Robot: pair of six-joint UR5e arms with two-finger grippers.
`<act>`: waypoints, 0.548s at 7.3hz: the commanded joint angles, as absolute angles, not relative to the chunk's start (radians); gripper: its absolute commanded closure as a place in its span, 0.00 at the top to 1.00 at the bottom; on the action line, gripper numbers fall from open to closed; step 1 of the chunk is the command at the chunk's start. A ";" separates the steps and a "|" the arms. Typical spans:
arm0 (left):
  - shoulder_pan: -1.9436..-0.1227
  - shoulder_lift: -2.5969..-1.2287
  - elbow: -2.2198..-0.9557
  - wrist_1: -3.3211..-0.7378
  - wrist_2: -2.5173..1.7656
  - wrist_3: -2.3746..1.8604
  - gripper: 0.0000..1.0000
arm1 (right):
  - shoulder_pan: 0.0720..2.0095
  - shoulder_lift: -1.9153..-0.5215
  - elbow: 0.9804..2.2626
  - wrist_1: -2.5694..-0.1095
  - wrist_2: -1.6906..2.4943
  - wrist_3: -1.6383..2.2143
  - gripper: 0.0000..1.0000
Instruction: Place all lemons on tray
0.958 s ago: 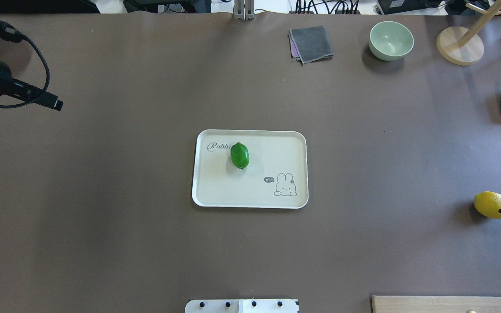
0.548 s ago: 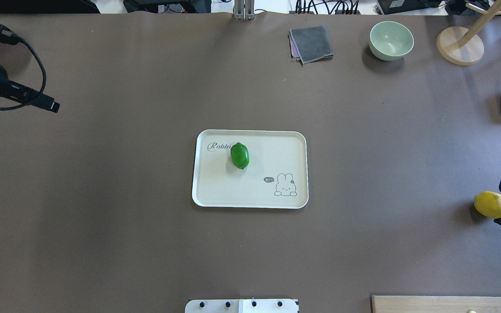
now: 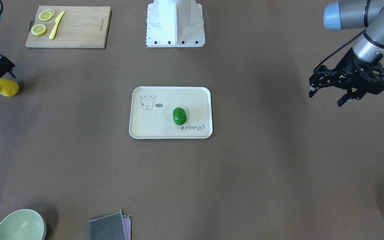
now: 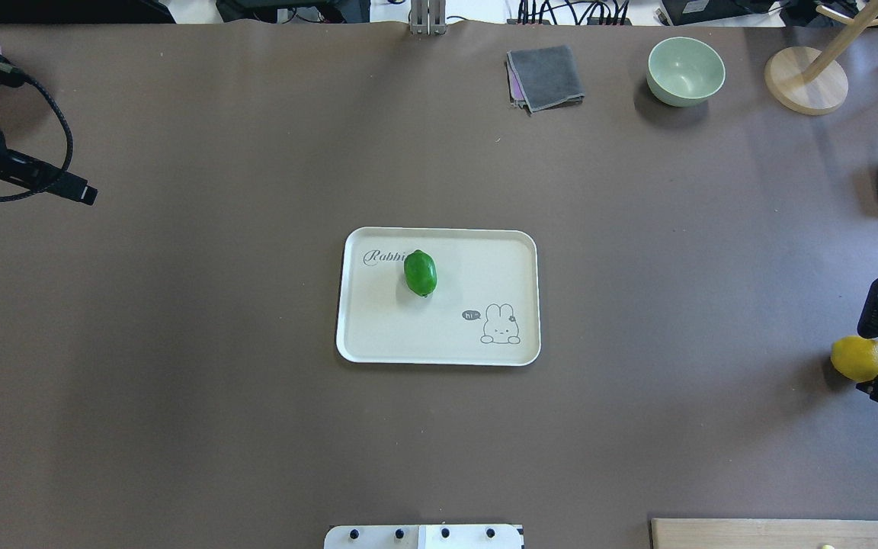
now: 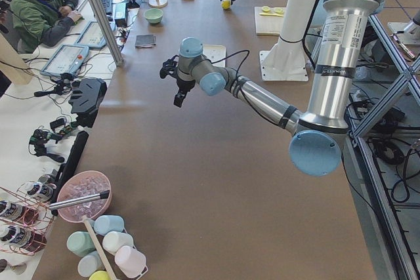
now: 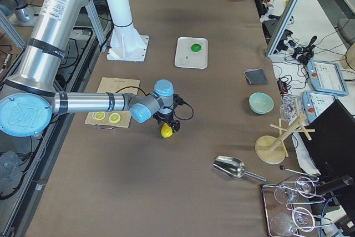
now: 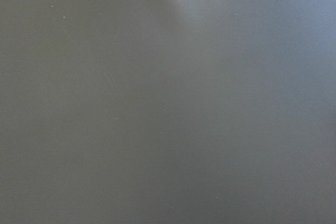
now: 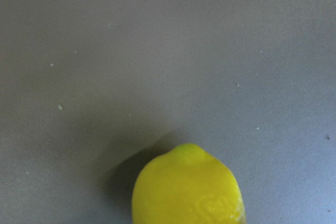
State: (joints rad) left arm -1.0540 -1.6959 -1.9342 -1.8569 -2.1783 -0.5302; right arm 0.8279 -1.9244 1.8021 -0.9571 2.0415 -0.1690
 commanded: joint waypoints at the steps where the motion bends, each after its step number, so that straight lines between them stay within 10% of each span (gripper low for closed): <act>1: -1.054 -1.695 -1.934 -1.858 -2.177 -0.531 0.97 | 0.813 -1.928 1.789 -0.962 2.022 -0.155 0.49; 2: -1.054 -1.695 -1.936 -1.858 -2.177 -0.540 0.97 | 0.813 -1.927 1.789 -0.968 2.023 -0.147 0.00; 4: -1.054 -1.695 -1.936 -1.858 -2.174 -0.542 0.97 | 0.815 -1.919 1.824 -0.968 2.036 -0.076 0.00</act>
